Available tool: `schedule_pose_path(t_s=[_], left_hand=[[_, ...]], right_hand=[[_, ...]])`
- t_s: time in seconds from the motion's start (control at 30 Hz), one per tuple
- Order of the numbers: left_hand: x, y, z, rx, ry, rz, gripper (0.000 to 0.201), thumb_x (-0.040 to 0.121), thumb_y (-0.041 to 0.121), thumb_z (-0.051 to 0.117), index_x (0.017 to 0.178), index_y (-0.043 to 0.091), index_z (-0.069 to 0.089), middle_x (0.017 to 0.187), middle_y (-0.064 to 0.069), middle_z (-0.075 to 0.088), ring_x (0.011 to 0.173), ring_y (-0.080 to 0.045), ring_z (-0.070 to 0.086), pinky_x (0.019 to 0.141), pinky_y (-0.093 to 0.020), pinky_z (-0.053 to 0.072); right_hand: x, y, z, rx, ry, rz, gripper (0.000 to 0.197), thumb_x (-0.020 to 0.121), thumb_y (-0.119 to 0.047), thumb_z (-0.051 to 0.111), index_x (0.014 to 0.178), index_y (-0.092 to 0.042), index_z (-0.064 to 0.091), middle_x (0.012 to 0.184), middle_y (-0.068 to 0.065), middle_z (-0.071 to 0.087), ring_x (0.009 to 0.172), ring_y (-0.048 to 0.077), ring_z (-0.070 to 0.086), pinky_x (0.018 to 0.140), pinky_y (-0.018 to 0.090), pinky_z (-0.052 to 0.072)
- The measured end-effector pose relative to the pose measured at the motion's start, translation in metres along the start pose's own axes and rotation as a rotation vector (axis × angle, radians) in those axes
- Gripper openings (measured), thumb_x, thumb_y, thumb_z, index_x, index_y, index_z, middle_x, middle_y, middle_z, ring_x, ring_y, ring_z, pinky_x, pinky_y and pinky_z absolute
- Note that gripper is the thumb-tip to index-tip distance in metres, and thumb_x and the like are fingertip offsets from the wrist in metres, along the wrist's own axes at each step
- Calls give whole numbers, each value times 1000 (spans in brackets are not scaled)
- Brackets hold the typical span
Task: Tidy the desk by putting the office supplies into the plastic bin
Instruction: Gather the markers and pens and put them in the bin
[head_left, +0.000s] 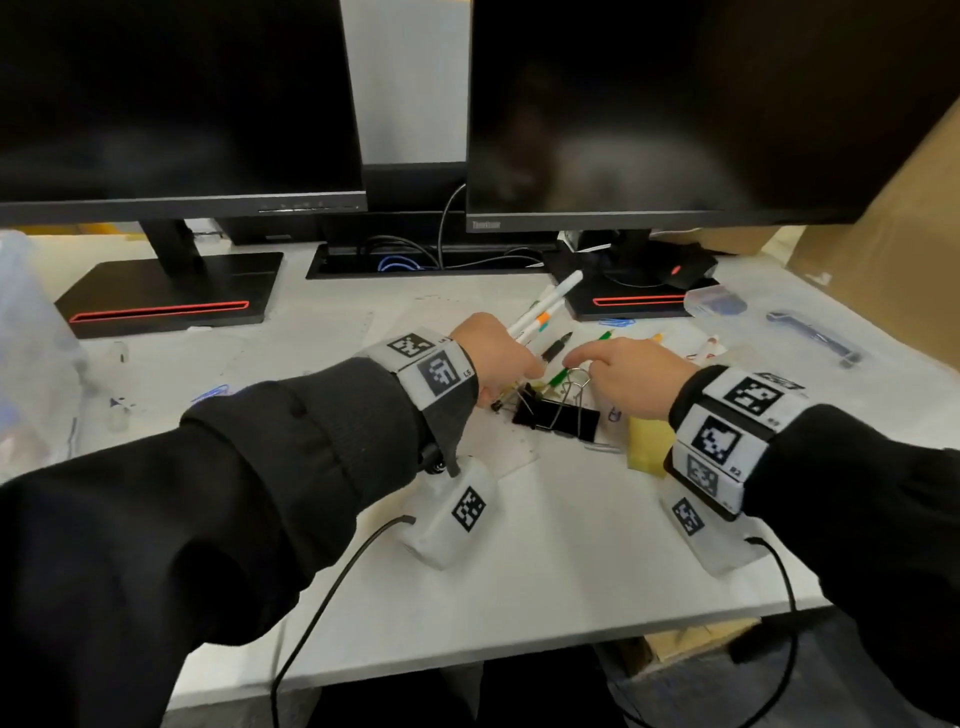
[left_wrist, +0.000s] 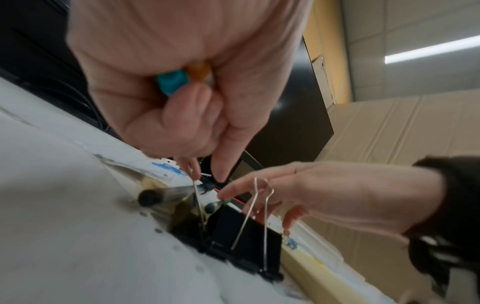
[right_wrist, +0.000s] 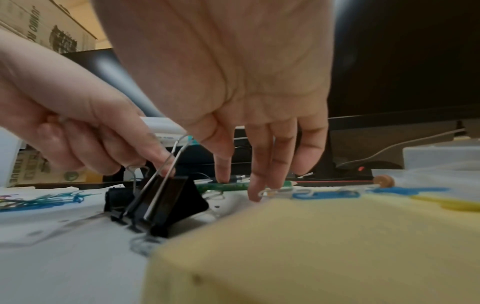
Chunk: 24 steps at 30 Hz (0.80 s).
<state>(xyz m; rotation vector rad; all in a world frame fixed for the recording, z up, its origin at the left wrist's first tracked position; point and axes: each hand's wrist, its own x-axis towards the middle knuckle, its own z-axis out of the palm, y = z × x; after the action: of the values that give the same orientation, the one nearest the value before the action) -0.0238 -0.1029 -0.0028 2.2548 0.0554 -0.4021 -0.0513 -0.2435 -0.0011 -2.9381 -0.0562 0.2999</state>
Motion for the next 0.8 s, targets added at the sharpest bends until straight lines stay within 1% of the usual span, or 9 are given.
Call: schedule_pose_path(t_s=[0.13, 0.2, 0.3, 0.4, 0.5, 0.57, 0.63, 0.73, 0.8], left_hand=[[2, -1, 5, 107, -28, -5, 24, 84, 16, 63, 105, 6, 56, 60, -4, 38, 46, -16, 33, 43, -21, 27], [3, -2, 6, 171, -57, -33, 35, 80, 19, 69, 108, 4, 56, 62, -5, 40, 48, -16, 33, 44, -22, 27], [4, -2, 6, 162, -63, -69, 39, 79, 17, 67, 112, 0, 55, 67, -6, 43, 48, -16, 34, 44, -22, 27], [7, -5, 4, 56, -80, -111, 38, 82, 13, 60, 117, 0, 55, 60, -4, 41, 41, -14, 31, 36, -16, 26], [5, -8, -2, -61, -91, -148, 13, 84, 15, 60, 95, 8, 57, 56, -1, 36, 35, -10, 26, 32, -8, 21], [2, -9, -8, -113, -82, -151, 19, 85, 23, 64, 79, 10, 52, 55, 1, 37, 36, -7, 25, 30, -9, 20], [1, -9, -13, -155, -63, -127, 23, 84, 30, 65, 77, 12, 53, 59, 2, 39, 42, -7, 26, 31, -10, 21], [-1, -8, -17, -245, -42, -77, 19, 88, 30, 60, 79, 15, 54, 65, 1, 40, 48, -8, 30, 35, -12, 25], [-3, -7, -16, -303, -38, -50, 16, 91, 28, 56, 81, 16, 51, 67, 1, 45, 51, -8, 34, 38, -15, 29]], right_hand=[[5, -4, 5, -26, -37, -22, 54, 93, -6, 30, 138, -34, 39, 131, 11, 49, 107, 28, 50, 87, 32, 42], [6, -7, 6, -60, -79, -22, 55, 92, -5, 32, 138, -35, 39, 132, 12, 44, 112, 30, 48, 89, 32, 41], [3, -12, 3, -36, -82, -31, 51, 92, -2, 35, 137, -23, 46, 136, 10, 45, 121, 26, 46, 96, 29, 39], [4, -13, 4, 20, -35, 22, 40, 92, -5, 37, 127, -11, 56, 128, 9, 56, 116, 24, 52, 95, 29, 42], [9, -9, 7, 143, 43, 92, 31, 92, -9, 40, 111, -2, 63, 109, 14, 64, 94, 25, 60, 74, 29, 51], [12, -6, 7, 177, 103, 125, 25, 91, -17, 44, 87, 0, 62, 81, 12, 60, 77, 23, 54, 51, 22, 40], [17, -3, 7, 146, 189, 153, 28, 89, -25, 49, 74, -3, 56, 67, 6, 50, 72, 22, 50, 48, 22, 33], [24, -4, 7, 140, 227, 181, 31, 81, -33, 65, 96, -6, 62, 90, 7, 60, 79, 19, 54, 62, 25, 41], [26, -5, 6, 131, 218, 204, 30, 78, -29, 70, 98, -7, 61, 96, 9, 62, 78, 18, 53, 63, 24, 41]])
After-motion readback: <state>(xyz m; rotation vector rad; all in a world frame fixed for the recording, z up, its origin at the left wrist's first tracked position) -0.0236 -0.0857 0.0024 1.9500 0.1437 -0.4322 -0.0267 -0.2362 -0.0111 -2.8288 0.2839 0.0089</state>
